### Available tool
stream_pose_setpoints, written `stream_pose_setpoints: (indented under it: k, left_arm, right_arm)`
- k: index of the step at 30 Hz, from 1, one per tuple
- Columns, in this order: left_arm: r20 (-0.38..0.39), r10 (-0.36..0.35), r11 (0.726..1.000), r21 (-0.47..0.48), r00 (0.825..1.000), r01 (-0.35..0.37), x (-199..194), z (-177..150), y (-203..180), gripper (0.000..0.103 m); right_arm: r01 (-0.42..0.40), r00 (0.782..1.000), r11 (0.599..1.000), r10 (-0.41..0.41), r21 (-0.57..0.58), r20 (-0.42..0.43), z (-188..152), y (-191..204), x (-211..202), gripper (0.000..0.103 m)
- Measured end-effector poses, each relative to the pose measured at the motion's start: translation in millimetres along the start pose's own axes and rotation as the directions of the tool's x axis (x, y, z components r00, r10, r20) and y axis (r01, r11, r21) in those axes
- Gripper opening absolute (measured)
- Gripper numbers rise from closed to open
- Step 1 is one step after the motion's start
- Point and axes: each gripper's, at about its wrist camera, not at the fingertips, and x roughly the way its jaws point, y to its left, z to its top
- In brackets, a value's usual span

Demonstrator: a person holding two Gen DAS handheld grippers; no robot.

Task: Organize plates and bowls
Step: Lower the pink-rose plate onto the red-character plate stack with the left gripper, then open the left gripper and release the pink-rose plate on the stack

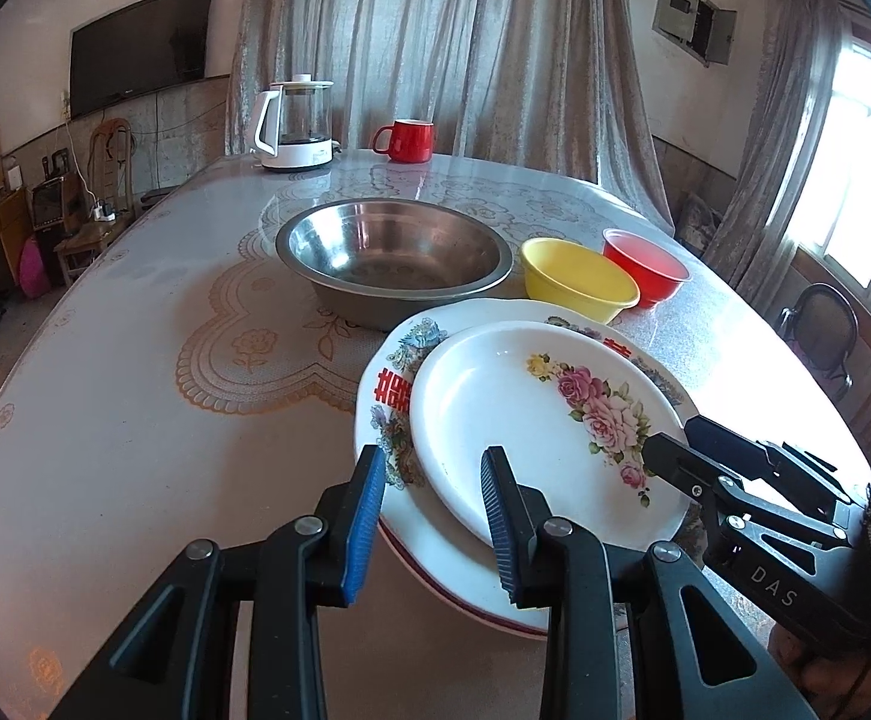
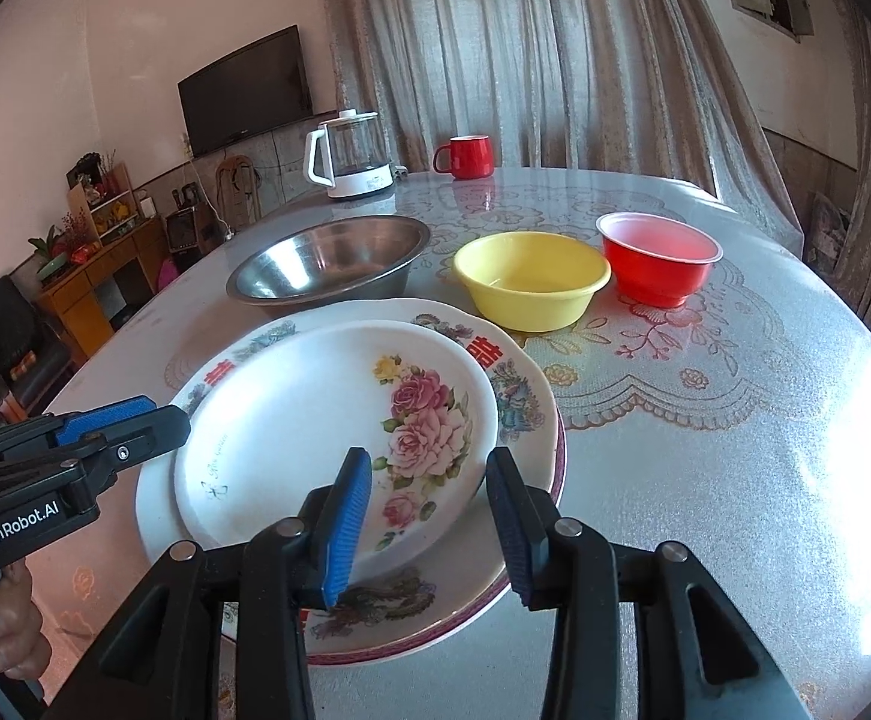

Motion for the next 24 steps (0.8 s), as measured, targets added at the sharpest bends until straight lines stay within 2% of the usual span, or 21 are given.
stream_pose_setpoints:
  k: [5,10,16,24]
  left_arm:
    - [-0.001,0.024,1.0,0.017,1.0,-0.024,0,-3,-4,0.035]
    - [0.001,0.061,0.998,0.023,0.998,-0.061,-1,-1,-6,0.037]
    - [-0.004,0.086,0.996,-0.013,0.996,-0.086,-3,0,4,0.041]
    - [-0.013,0.104,0.994,-0.037,0.994,-0.105,-5,0,10,0.041]
  right_arm:
    - [-0.005,1.0,1.0,0.005,-0.001,-0.005,0,-1,0,0.04]
    - [0.018,1.0,0.998,-0.018,-0.066,-0.006,-3,10,0,0.043]
    - [-0.006,1.0,1.0,0.006,-0.011,0.003,-2,3,-7,0.043]
    - [0.006,1.0,0.999,-0.006,-0.04,0.0,-5,9,-4,0.043]
